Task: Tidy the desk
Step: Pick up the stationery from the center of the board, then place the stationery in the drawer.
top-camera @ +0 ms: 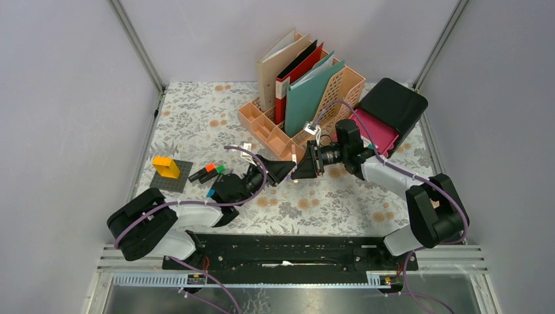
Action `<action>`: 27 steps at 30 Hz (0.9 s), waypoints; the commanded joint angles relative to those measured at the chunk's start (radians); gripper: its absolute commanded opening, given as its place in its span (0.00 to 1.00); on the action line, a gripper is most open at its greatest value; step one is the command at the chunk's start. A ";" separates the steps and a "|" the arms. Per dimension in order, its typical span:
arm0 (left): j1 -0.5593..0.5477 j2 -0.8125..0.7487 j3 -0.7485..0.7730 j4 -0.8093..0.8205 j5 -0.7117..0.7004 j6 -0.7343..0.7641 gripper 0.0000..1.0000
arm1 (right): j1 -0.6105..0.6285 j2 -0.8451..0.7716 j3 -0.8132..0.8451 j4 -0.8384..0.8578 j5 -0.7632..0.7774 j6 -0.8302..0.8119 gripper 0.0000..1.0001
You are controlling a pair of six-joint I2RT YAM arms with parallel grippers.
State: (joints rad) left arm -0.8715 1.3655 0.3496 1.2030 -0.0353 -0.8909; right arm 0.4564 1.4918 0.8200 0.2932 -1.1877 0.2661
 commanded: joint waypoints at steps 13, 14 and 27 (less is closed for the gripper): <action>-0.002 -0.123 0.015 -0.023 0.082 0.115 0.53 | 0.017 0.007 0.100 -0.216 0.013 -0.218 0.00; -0.002 -0.146 0.015 -0.051 0.084 0.133 0.57 | 0.016 0.007 0.110 -0.246 0.016 -0.246 0.00; 0.013 -0.448 -0.027 -0.418 -0.034 0.331 0.99 | 0.017 -0.015 0.238 -0.637 0.109 -0.593 0.00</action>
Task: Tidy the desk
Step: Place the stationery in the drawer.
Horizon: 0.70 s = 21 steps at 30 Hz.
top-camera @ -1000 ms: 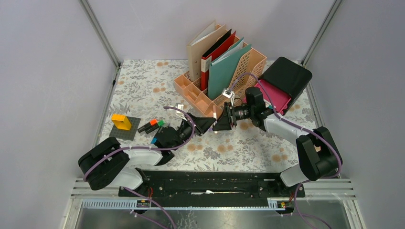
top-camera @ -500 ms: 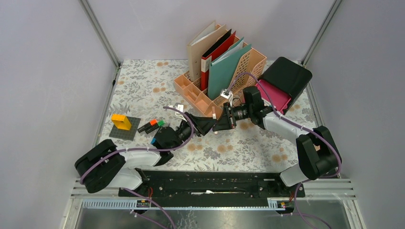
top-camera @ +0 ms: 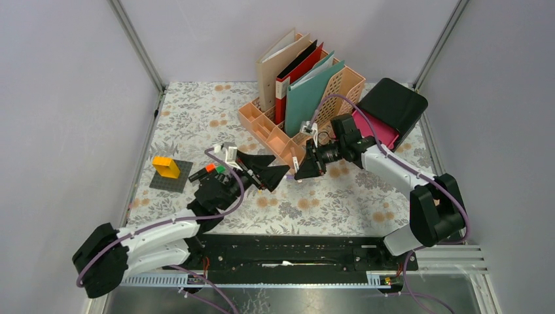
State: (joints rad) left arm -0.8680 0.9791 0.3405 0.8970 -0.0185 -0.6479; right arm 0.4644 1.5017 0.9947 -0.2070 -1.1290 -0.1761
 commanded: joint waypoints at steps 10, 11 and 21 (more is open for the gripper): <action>0.058 -0.135 -0.021 -0.280 -0.057 0.110 0.99 | -0.002 -0.111 0.090 -0.267 0.254 -0.342 0.00; 0.062 -0.135 -0.021 -0.288 -0.058 0.110 0.99 | -0.007 -0.117 0.091 -0.273 0.265 -0.351 0.00; 0.078 -0.126 -0.018 -0.351 -0.077 0.115 0.99 | -0.137 -0.182 0.106 -0.316 0.300 -0.397 0.00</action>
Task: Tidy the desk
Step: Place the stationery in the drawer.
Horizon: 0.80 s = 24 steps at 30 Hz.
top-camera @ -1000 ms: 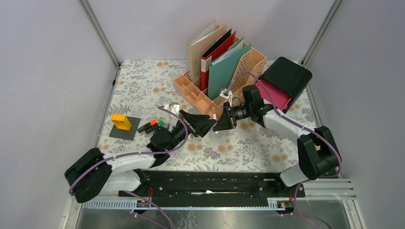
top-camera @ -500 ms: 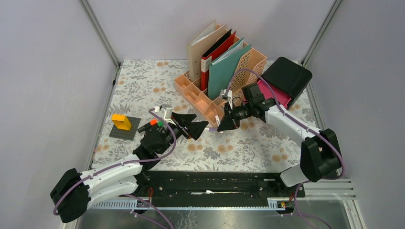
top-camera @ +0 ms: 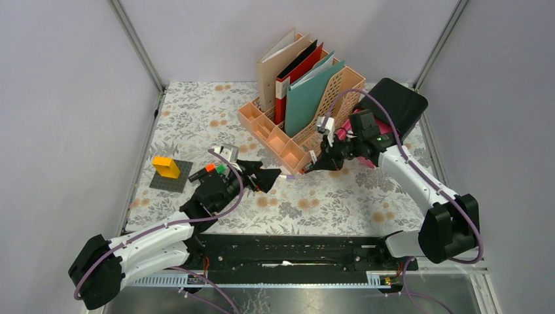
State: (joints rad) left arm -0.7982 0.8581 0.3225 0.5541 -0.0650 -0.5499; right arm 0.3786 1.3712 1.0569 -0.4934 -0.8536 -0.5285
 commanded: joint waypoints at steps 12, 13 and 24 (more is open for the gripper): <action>0.035 0.013 -0.019 -0.056 -0.041 0.008 0.99 | -0.198 -0.093 0.063 -0.047 0.207 -0.071 0.02; 0.037 0.012 -0.020 -0.059 -0.041 0.009 0.99 | -0.209 -0.095 0.064 -0.045 0.229 -0.073 0.03; 0.071 0.023 -0.036 -0.077 -0.035 -0.006 0.99 | -0.300 -0.117 0.035 0.033 0.495 -0.053 0.04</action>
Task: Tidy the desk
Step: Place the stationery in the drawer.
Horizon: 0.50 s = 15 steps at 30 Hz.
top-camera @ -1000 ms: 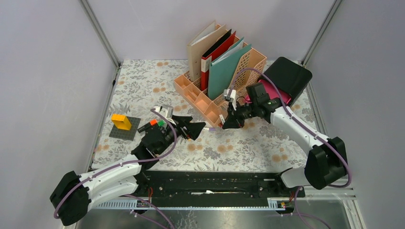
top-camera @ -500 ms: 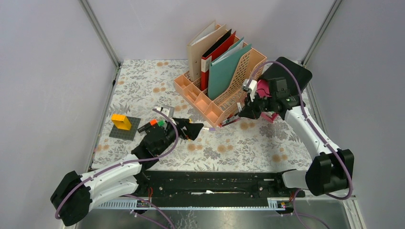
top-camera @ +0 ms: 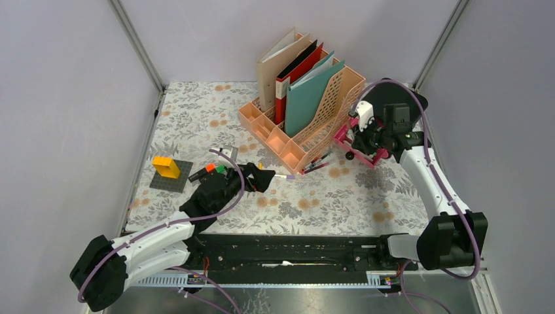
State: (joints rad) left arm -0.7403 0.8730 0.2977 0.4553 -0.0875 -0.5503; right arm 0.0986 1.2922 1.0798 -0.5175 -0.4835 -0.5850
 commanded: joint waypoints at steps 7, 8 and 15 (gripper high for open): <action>0.026 0.007 -0.025 0.023 -0.006 -0.010 0.99 | -0.037 -0.033 -0.026 0.155 0.316 0.028 0.06; 0.027 0.006 -0.026 0.023 -0.005 -0.010 0.99 | -0.039 -0.032 -0.032 0.167 0.347 0.030 0.06; 0.034 0.006 -0.035 0.022 0.000 -0.008 0.99 | -0.047 0.002 -0.051 0.222 0.472 0.050 0.10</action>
State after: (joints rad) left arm -0.7143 0.8806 0.2726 0.4423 -0.0864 -0.5560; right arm 0.0586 1.2858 1.0313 -0.3691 -0.1226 -0.5594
